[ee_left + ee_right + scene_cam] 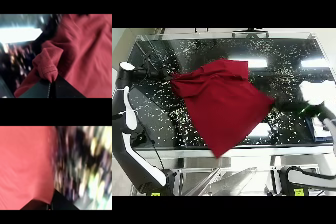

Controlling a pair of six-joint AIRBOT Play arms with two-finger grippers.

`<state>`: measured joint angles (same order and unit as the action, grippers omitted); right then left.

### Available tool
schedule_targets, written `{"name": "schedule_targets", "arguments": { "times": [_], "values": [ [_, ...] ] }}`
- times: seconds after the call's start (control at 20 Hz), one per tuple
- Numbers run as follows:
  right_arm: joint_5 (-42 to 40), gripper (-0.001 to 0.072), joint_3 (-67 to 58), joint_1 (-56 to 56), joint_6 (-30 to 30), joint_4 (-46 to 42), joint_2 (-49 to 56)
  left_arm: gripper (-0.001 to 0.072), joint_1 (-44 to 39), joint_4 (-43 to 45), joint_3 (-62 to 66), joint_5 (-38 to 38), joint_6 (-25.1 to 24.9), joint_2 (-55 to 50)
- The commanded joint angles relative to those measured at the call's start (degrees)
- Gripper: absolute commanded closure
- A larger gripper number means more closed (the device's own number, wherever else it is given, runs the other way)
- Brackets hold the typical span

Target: Fold the shirts.

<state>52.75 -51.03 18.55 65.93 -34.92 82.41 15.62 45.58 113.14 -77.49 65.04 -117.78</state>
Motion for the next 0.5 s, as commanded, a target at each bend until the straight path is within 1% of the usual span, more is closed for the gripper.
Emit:
{"name": "schedule_targets", "arguments": {
  "times": [0.0,0.05,0.1,0.2,0.3,0.35,0.4,0.45],
  "values": [
    [0.2,0.0699,-21.1,3.7,0.1,1.0,11.0,0.0682,1.4,-0.2,-9.0,-13.7,4.1,4.5],
    [0.7,0.0699,-26.9,3.3,0.1,2.3,14.8,0.0682,0.9,-0.2,-14.9,-14.6,4.1,6.8],
    [1.4,0.0700,-32.7,2.8,0.1,4.2,19.0,0.0682,0.3,-0.2,-21.6,-14.0,4.0,9.4],
    [3.2,0.0699,-41.5,1.5,0.3,6.8,26.3,0.0681,-1.1,-0.2,-33.3,-10.4,3.8,14.4],
    [3.7,0.0698,-46.3,0.3,0.3,7.2,30.9,0.0681,-2.2,-0.3,-40.8,-5.9,3.4,17.8],
    [3.7,0.0622,-46.9,-0.1,0.3,7.2,31.8,0.0681,-2.4,-0.3,-42.4,-4.2,3.3,18.8],
    [3.7,0.0415,-46.9,-0.1,0.3,7.1,32.0,0.0682,-2.5,-0.2,-42.9,-3.1,3.3,19.4],
    [4.4,0.0359,-47.0,0.2,0.5,7.1,31.9,0.0674,-2.2,-0.2,-42.6,-2.9,3.0,19.8]
  ]
}}
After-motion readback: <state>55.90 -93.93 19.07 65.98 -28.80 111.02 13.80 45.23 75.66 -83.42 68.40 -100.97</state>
